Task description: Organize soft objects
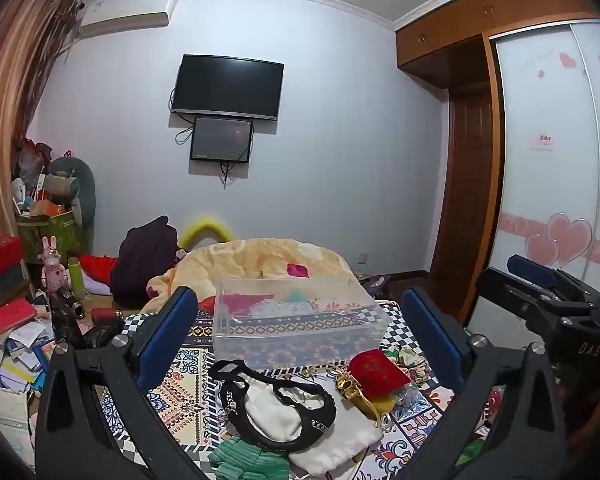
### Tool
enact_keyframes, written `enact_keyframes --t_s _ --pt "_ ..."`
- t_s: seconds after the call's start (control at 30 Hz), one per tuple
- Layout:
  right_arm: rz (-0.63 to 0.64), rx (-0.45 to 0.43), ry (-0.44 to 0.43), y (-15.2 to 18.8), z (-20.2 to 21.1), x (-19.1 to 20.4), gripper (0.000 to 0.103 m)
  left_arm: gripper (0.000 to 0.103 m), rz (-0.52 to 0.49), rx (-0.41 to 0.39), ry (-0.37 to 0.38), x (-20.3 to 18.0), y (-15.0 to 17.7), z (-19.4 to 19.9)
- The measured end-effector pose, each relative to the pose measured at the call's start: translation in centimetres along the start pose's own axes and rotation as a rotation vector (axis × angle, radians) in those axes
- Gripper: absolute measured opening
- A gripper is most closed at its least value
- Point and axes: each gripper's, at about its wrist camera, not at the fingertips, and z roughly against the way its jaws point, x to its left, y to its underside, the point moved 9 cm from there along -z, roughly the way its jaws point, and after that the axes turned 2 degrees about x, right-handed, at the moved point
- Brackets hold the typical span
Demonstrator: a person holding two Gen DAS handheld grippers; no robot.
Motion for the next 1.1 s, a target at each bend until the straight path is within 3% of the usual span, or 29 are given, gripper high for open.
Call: enact_keyframes --t_s 1.1 --pt "-0.011 -0.017 -0.019 -0.07 0.31 0.05 0.103 0.103 -0.012 0.009 0.005 -0.18 0.34 0.40"
